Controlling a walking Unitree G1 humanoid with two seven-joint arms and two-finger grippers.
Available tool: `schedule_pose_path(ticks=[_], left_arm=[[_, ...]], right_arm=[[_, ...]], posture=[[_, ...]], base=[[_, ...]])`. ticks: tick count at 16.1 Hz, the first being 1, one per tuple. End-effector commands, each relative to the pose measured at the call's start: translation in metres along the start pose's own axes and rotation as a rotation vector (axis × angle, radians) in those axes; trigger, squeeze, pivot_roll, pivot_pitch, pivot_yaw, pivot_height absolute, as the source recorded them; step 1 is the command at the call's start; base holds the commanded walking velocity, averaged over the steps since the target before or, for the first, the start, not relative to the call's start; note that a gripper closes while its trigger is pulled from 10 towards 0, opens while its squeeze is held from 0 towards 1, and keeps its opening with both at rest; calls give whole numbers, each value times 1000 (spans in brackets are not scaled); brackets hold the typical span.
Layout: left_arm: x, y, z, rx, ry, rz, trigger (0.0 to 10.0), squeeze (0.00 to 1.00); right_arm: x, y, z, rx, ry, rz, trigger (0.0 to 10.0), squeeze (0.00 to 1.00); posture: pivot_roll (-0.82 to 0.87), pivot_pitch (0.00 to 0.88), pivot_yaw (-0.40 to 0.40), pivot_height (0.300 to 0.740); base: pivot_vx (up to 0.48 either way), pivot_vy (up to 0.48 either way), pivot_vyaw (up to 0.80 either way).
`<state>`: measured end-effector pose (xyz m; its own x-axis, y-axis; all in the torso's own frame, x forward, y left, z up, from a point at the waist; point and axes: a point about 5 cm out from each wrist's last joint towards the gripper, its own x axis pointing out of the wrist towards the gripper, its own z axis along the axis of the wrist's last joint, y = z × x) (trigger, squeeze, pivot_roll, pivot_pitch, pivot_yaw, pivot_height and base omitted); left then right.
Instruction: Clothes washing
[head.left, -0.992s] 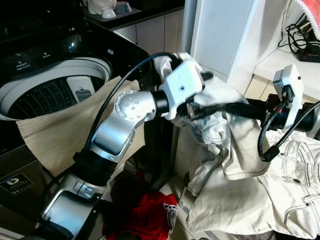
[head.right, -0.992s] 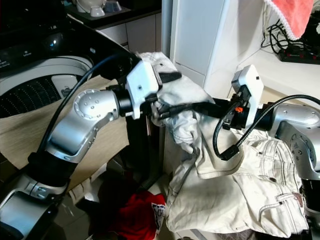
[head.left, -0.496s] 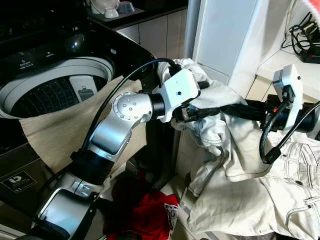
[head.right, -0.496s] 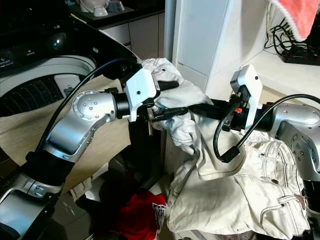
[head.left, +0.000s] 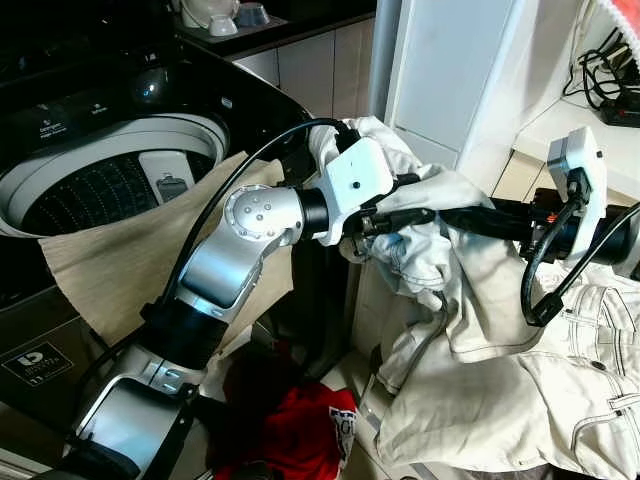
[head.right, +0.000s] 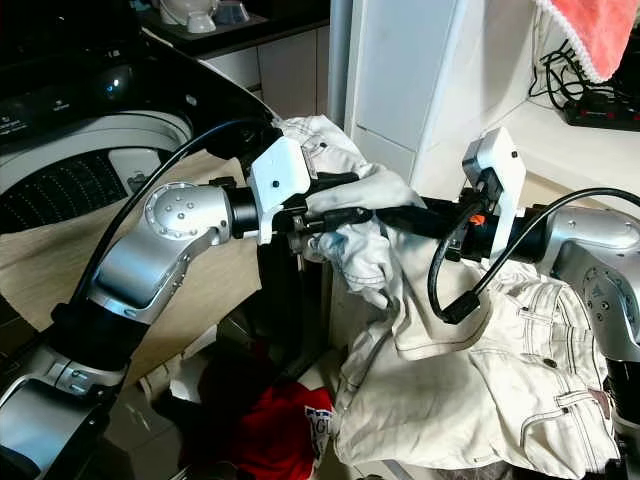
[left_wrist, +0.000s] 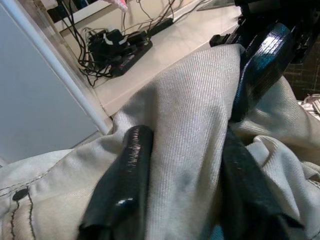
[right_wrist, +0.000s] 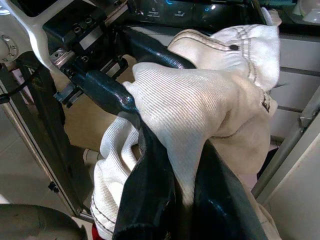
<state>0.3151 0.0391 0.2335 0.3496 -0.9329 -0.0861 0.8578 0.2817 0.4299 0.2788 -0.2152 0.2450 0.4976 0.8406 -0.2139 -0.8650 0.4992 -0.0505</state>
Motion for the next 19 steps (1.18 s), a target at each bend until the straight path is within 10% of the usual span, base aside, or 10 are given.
schedule_pose_path(ticks=[1, 2, 4, 5, 7, 11, 12, 13, 18, 19], left_arm=[[-7, 10, -9, -27, 54, 52, 0, 0], [-8, 12, -8, -33, 47, 60, 0, 0], [-10, 20, -5, -25, 27, 114, 0, 0], [-11, 23, -5, -28, 27, 129, 0, 0], [-18, 40, -1, -22, 18, 226, 0, 0], [-43, 79, 11, 51, 30, 370, 0, 0], [-55, 94, 18, 116, 52, 433, 0, 0], [-69, 113, 27, 194, 78, 526, 0, 0], [-159, 190, 67, 526, 395, 1090, 0, 0], [-168, 190, 44, 432, 523, 1068, 10000, 0]], right_arm=[[-6, 3, 27, -107, -96, 1, 0, 0], [-5, 2, 27, -118, -94, -12, 1333, 0], [-3, 4, 27, -120, -98, -15, 10000, 0], [-3, 3, 28, -104, -107, -19, 10000, 820], [-3, 2, 30, -64, -136, -26, 10000, 1000], [-4, 3, 31, -54, -132, -38, 10000, 1000], [-4, 0, 33, -87, -131, -87, 10000, 278], [-4, 1, 36, -114, -140, -99, 10000, 0], [21, 28, 46, -166, -214, -17, 10000, 0], [29, 35, 45, -164, -217, 4, 10000, 0]], posture=[[-109, 0, 34, 740], [-109, 0, 35, 740], [-109, 0, 37, 740], [-108, 0, 40, 740], [-109, 0, 41, 740], [-108, 0, 43, 740], [-107, 0, 45, 740], [-107, 0, 47, 740], [-103, 0, 62, 740], [-108, 0, 67, 740]], base=[[0, 0, 0], [0, 0, 0], [0, 0, 0], [0, 0, 0], [0, 0, 0], [0, 0, 0], [0, 0, 0], [0, 0, 0], [0, 0, 0], [0, 0, 0]])
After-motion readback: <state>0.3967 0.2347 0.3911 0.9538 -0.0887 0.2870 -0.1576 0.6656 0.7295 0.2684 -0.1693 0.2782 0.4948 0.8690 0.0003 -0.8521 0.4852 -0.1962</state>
